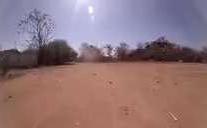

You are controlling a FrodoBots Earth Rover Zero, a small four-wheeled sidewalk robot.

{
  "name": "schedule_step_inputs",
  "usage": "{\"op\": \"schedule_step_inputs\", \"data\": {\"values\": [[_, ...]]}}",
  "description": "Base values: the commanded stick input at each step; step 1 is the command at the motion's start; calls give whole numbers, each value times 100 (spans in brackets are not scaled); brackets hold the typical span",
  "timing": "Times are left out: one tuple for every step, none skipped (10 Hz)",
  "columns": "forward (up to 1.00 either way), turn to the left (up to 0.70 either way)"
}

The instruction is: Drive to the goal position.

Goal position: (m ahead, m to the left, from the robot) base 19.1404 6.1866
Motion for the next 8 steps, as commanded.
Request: {"op": "schedule_step_inputs", "data": {"values": [[100, 0], [100, 0], [100, 0], [100, 0], [100, 0], [100, 0], [100, 0], [100, 0]]}}
